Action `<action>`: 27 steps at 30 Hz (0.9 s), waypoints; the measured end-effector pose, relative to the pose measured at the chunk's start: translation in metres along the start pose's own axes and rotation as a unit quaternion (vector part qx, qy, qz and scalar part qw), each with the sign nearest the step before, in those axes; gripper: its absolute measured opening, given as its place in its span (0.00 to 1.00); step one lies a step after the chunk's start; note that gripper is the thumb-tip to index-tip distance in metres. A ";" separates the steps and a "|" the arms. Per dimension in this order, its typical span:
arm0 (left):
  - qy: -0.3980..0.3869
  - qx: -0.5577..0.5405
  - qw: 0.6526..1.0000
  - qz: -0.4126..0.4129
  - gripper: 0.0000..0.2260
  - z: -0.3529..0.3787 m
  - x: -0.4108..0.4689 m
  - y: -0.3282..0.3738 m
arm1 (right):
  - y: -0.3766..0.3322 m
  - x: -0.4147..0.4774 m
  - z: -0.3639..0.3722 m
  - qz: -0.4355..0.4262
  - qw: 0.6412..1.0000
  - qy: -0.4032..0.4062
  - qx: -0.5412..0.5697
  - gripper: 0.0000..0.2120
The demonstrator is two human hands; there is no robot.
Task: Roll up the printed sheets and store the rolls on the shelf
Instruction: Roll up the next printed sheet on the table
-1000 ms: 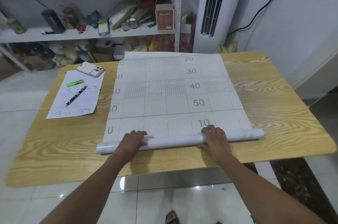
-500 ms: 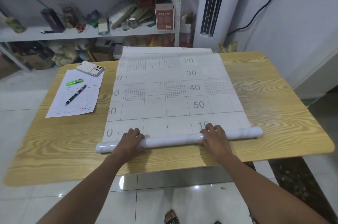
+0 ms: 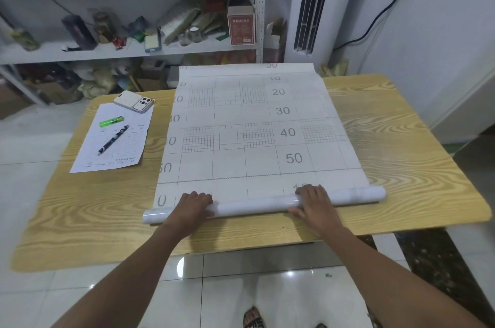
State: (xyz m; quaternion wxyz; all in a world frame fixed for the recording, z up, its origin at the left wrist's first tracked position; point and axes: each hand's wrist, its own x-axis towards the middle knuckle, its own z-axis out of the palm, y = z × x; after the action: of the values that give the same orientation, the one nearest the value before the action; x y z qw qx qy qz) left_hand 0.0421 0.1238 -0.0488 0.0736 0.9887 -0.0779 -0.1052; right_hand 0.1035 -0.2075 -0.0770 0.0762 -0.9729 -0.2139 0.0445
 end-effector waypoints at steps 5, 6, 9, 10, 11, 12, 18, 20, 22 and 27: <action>0.056 0.031 0.998 0.020 0.12 0.006 -0.003 -0.005 | -0.001 0.003 -0.003 0.021 1.000 0.001 -0.013 0.29; 0.064 0.029 0.997 0.022 0.11 0.007 -0.003 -0.005 | -0.002 0.003 -0.005 0.023 0.999 0.005 -0.023 0.28; 0.074 0.030 0.996 0.029 0.11 0.006 -0.004 -0.004 | -0.004 0.006 -0.008 0.022 0.999 -0.002 -0.041 0.24; 0.064 0.037 0.997 0.027 0.12 0.005 -0.005 -0.003 | -0.004 0.007 -0.009 0.020 0.999 -0.006 -0.047 0.23; 0.052 0.041 0.998 0.024 0.14 0.006 -0.005 -0.003 | -0.004 0.009 -0.008 0.015 0.998 -0.002 -0.057 0.22; 0.038 0.037 0.998 0.019 0.17 0.007 -0.006 -0.004 | -0.003 0.010 -0.008 0.006 0.998 0.002 -0.069 0.22; 0.017 -0.015 1.000 -0.012 0.23 0.012 -0.007 -0.002 | -0.004 0.013 -0.013 0.005 0.999 0.000 -0.043 0.21; 0.015 -0.017 1.000 -0.008 0.20 0.012 -0.007 -0.002 | -0.004 0.013 -0.013 0.006 1.000 -0.011 -0.018 0.15; 0.022 -0.021 1.000 -0.004 0.17 0.012 -0.007 -0.003 | -0.003 0.014 -0.010 0.010 1.000 0.003 -0.009 0.11; 0.042 -0.032 0.999 0.013 0.14 0.010 -0.003 -0.007 | -0.008 0.014 -0.009 0.032 0.998 0.046 0.004 0.09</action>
State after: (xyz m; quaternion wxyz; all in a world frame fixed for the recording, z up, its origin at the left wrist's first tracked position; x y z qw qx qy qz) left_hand 0.0377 0.1301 -0.0590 0.1097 0.9883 -0.0838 -0.0651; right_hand 0.1136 -0.1953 -0.0676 0.0887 -0.9798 -0.1791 0.0027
